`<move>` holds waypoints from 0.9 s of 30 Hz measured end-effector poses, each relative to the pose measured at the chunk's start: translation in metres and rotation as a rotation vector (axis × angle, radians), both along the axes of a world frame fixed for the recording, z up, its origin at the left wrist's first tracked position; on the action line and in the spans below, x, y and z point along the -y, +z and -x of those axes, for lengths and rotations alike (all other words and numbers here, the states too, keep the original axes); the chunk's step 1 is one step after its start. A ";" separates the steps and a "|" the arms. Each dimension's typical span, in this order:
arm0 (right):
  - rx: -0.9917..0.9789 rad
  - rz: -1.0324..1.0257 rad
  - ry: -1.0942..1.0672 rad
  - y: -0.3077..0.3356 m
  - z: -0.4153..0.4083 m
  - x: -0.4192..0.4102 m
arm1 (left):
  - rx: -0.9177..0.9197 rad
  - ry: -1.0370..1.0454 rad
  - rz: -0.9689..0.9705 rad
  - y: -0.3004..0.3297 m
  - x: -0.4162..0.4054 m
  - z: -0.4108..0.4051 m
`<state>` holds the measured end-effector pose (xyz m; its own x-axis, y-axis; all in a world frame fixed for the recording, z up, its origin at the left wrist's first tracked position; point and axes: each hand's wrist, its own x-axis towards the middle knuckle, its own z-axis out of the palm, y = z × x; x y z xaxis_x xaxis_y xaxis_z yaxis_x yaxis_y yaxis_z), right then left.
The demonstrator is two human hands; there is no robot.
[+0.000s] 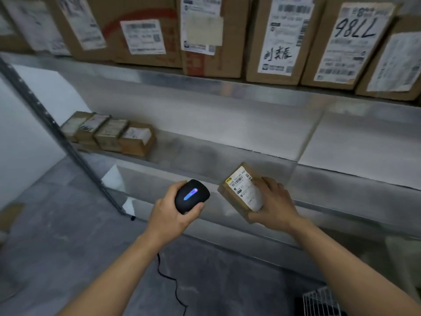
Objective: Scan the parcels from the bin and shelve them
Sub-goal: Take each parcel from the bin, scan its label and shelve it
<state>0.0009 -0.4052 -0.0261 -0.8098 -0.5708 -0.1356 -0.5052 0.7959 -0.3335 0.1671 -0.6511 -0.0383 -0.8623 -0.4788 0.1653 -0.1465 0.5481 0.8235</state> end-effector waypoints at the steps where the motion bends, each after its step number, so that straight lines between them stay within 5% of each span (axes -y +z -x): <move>1: 0.009 -0.001 -0.004 -0.001 -0.003 0.017 | -0.006 0.030 -0.007 0.000 0.010 -0.009; 14: 0.243 0.170 -0.204 -0.007 -0.046 0.194 | -0.021 0.242 -0.097 -0.015 0.115 -0.088; 27: 0.394 0.325 -0.337 -0.023 0.011 0.320 | 0.036 0.279 -0.117 -0.028 0.193 -0.056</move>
